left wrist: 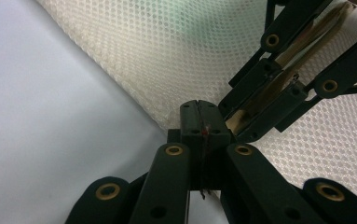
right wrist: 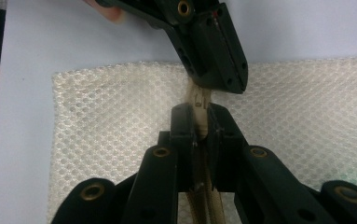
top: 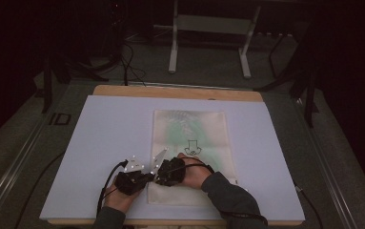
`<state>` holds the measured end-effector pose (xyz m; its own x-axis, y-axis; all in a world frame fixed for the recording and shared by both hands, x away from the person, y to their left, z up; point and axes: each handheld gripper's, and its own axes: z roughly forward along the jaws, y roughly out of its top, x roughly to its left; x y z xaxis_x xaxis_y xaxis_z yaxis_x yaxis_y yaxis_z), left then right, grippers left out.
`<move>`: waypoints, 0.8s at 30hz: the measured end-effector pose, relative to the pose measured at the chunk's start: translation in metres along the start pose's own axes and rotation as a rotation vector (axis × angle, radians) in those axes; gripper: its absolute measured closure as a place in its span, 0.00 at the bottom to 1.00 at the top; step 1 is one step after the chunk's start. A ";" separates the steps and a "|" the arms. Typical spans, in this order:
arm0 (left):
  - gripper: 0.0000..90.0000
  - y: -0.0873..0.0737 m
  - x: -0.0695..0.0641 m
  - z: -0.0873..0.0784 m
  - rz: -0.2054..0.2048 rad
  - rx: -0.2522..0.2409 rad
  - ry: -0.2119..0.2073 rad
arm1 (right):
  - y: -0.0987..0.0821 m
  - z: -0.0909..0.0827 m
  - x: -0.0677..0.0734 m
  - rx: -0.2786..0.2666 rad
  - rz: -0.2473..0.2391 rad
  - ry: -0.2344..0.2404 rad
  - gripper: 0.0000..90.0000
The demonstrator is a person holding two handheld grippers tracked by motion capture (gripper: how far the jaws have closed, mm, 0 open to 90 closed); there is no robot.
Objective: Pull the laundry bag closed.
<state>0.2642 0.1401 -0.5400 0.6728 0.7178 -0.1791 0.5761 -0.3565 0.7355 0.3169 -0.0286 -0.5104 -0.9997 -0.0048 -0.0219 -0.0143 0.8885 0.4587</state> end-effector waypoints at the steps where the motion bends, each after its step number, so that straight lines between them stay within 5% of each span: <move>1: 1.00 0.000 -0.001 0.000 0.005 0.002 0.008 | 0.000 0.000 0.000 0.001 -0.001 -0.001 0.92; 12: 1.00 0.001 -0.005 0.000 0.034 0.016 0.036 | -0.003 -0.007 -0.001 0.060 -0.027 0.006 0.91; 16: 0.99 0.001 -0.004 -0.001 -0.006 0.006 0.024 | -0.003 -0.006 0.000 0.068 -0.025 0.004 0.91; 24: 0.99 0.002 -0.009 -0.007 -0.005 -0.037 -0.003 | -0.004 -0.006 0.001 0.060 -0.019 -0.001 0.91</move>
<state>0.2564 0.1368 -0.5324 0.6713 0.7179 -0.1845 0.5618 -0.3304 0.7584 0.3159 -0.0353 -0.5070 -0.9993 -0.0215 -0.0307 -0.0321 0.9143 0.4038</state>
